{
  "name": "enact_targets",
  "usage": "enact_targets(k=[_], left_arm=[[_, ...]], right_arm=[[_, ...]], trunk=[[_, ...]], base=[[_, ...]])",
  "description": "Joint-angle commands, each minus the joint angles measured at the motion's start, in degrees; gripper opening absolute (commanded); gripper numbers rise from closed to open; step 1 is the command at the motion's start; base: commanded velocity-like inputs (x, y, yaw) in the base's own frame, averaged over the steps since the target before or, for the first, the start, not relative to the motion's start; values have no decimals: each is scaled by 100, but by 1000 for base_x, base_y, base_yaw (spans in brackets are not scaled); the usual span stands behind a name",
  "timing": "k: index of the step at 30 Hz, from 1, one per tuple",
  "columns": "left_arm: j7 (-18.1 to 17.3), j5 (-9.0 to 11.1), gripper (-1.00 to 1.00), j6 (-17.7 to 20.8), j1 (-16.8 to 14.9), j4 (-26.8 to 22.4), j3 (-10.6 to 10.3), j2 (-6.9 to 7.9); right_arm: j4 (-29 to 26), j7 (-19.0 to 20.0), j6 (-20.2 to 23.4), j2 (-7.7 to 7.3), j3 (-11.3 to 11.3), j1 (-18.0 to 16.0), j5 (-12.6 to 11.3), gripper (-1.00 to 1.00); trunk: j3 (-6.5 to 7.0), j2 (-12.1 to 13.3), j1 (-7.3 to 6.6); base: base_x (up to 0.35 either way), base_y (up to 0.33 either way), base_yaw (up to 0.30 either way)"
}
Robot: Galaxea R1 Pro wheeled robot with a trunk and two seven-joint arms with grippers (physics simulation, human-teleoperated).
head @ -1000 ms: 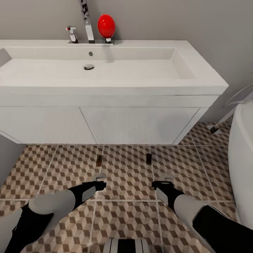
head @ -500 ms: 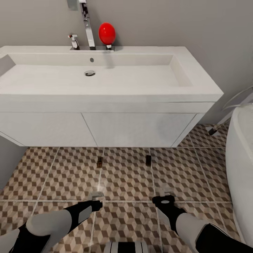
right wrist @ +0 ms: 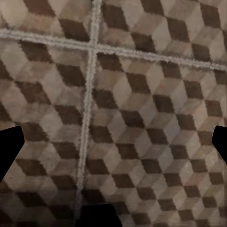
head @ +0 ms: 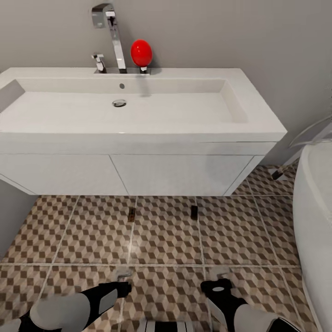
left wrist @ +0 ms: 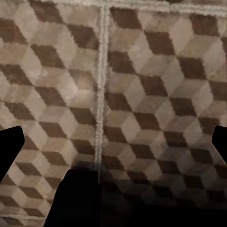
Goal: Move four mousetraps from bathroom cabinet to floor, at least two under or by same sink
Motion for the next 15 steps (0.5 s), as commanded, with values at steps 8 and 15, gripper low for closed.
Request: enact_targets(k=[8, 15], left_arm=[[23, 3, 100, -58, 355, 0, -20, 127], [22, 3, 100, -92, 706, 10, -23, 179]], right_arm=[[85, -19, -400, -2, 50, 487, 95, 100], [106, -19, -589, 4, 48, 932, 509, 100]], trunk=[[142, 321, -177], [267, 602, -331]], base=[[0, 0, 0], [0, 0, 0]])
